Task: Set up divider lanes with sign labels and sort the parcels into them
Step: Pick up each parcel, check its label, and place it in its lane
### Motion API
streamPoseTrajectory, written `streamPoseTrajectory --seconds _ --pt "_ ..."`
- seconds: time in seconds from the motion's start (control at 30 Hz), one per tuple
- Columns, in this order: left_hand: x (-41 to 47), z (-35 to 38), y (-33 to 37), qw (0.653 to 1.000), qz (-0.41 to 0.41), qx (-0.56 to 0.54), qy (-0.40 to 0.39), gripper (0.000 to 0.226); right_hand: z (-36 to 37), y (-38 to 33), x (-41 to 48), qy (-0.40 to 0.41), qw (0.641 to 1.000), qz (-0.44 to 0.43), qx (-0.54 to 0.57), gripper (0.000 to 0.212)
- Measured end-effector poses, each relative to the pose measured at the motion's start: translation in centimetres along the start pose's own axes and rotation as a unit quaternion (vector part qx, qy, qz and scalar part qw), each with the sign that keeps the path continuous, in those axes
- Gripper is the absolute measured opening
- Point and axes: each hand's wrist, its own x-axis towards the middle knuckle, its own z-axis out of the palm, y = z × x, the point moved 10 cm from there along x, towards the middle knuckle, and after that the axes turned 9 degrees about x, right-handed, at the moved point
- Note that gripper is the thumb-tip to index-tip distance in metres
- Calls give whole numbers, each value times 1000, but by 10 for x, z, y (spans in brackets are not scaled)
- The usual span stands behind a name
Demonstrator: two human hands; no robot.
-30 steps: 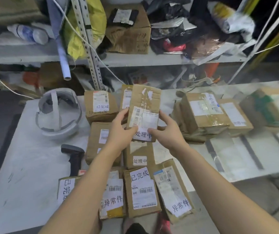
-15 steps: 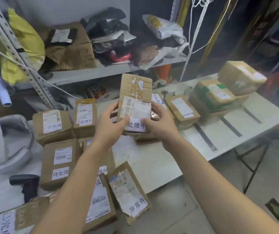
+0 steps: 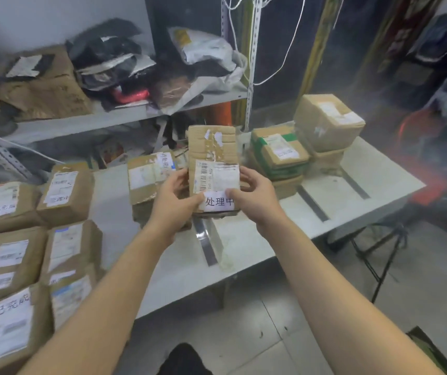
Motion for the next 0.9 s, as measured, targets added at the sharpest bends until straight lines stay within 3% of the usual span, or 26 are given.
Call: streamPoseTrajectory --seconds 0.47,0.9 --pt "106 63 -43 995 -69 -58 34 65 -39 41 143 -18 995 59 -80 58" --pt "174 96 -99 987 -159 -13 20 67 -51 92 229 2 983 88 -164 50"
